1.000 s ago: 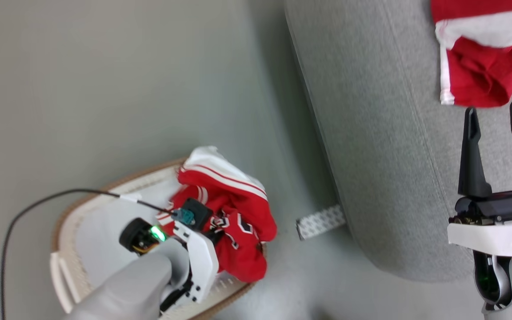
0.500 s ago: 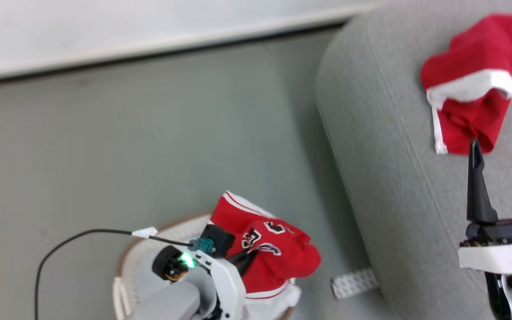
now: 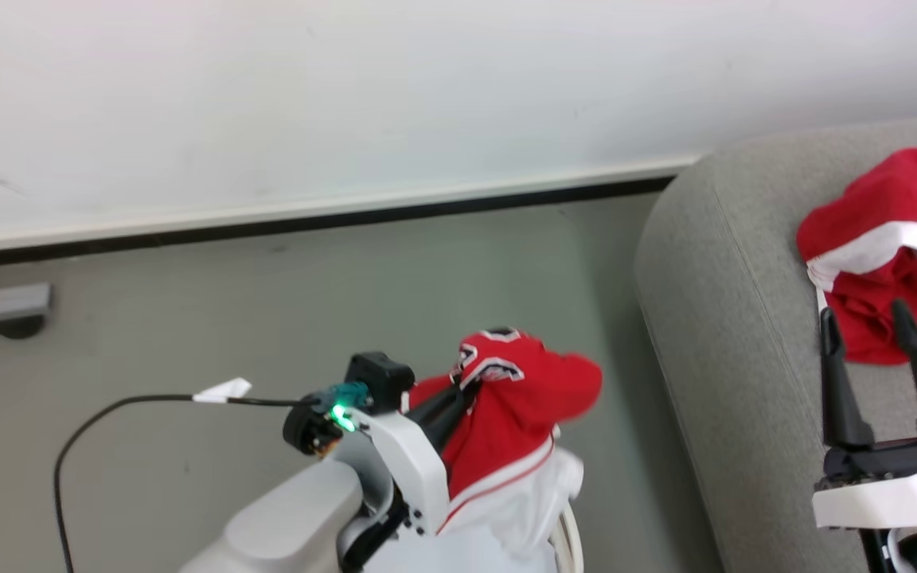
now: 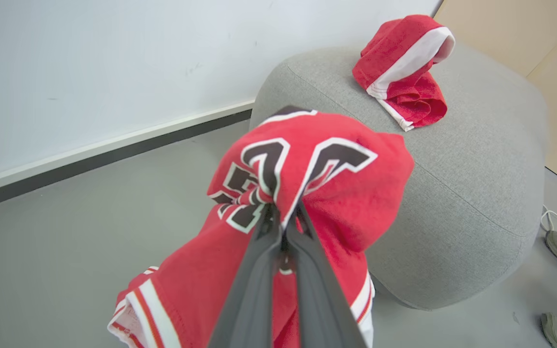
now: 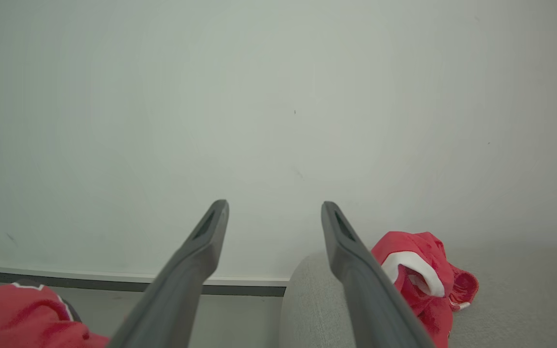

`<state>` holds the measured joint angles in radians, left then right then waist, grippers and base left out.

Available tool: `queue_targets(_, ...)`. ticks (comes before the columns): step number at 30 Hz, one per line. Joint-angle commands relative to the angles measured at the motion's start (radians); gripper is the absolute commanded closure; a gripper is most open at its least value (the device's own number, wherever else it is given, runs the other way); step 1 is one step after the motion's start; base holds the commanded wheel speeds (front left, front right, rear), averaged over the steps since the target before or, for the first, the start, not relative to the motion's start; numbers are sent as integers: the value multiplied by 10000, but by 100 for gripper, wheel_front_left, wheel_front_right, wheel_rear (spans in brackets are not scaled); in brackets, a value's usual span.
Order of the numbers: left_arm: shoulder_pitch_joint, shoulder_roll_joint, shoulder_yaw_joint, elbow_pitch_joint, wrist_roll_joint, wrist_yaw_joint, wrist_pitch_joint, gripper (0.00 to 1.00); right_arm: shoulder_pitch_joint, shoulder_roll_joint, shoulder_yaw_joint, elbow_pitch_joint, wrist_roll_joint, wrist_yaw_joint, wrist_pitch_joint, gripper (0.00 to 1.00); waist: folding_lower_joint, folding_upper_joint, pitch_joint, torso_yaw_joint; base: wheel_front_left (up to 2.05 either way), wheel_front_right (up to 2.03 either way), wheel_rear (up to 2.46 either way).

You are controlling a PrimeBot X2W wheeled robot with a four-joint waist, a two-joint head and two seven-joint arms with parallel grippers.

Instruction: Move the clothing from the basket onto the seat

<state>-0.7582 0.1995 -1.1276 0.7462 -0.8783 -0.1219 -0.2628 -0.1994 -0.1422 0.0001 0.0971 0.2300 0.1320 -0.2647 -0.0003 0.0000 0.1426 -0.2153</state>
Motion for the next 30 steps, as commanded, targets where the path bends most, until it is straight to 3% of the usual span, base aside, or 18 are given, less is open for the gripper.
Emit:
queue_targets(1,19,187,244,-343,246,104,-21,100,187,-35,108,85,58,-26,7,0,3,0,-327,243,0,0,0)
queue_targets(9,-118,879,1309,-2338,817,705,-23,100,576,97,703,493,438,-26,7,0,3,0,-1040,635,0,0,0)
queue_targets(24,-701,1576,2053,-4542,697,1803,432,100,635,320,1835,815,678,-26,7,0,3,0,-1572,1008,0,0,0)
queue_targets(30,-459,1692,2059,-4849,605,2008,506,100,493,242,2116,826,728,-26,7,0,3,0,-1600,1045,0,0,0)
